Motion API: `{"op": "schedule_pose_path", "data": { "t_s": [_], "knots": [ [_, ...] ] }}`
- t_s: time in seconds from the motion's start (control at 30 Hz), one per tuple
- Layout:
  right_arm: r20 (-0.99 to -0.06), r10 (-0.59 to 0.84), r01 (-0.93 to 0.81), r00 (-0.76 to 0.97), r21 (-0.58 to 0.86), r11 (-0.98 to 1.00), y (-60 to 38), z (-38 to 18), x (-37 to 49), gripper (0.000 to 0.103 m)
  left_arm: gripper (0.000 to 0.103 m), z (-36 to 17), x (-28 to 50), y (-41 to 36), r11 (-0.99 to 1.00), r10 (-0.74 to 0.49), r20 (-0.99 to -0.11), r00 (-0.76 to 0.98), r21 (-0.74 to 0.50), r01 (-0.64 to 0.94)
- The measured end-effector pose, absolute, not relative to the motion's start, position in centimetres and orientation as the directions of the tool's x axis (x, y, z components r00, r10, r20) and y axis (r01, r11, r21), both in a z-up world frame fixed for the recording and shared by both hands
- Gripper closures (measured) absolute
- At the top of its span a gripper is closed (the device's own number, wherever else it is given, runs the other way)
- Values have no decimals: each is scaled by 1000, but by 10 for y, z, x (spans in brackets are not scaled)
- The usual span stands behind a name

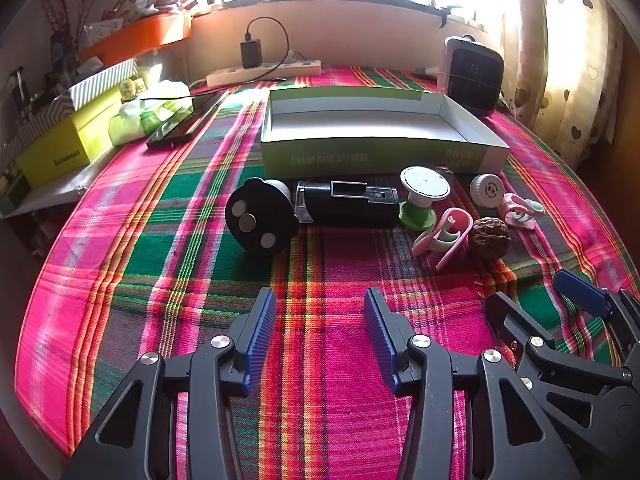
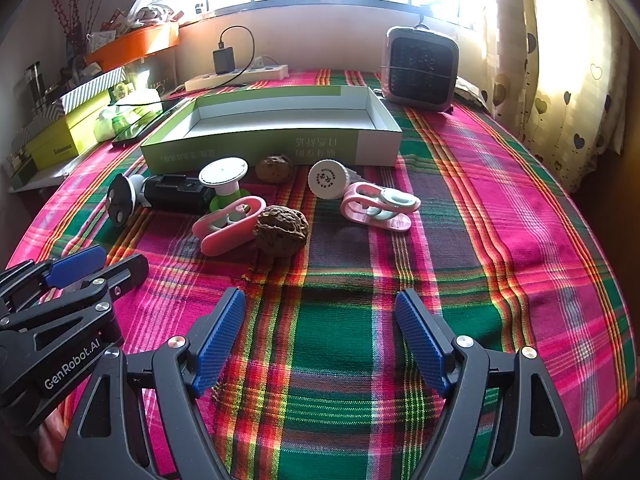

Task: Organize objects

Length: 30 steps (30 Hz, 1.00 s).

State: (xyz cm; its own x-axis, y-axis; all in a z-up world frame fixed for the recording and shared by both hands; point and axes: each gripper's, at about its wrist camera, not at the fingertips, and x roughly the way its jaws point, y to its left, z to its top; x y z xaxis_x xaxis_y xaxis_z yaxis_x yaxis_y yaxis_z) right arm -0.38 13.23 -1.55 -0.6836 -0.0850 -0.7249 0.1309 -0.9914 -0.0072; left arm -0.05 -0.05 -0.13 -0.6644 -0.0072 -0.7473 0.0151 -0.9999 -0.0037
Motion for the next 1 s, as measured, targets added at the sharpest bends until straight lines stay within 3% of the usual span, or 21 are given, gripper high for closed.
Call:
{"op": "schedule_pose_path", "data": {
  "t_s": [1.0],
  "knots": [
    [-721, -84, 131, -688, -10, -991, 131, -15, -4, 25, 59, -1, 0, -1, -1000, -12, -745, -667, -2, 20]
  ]
}}
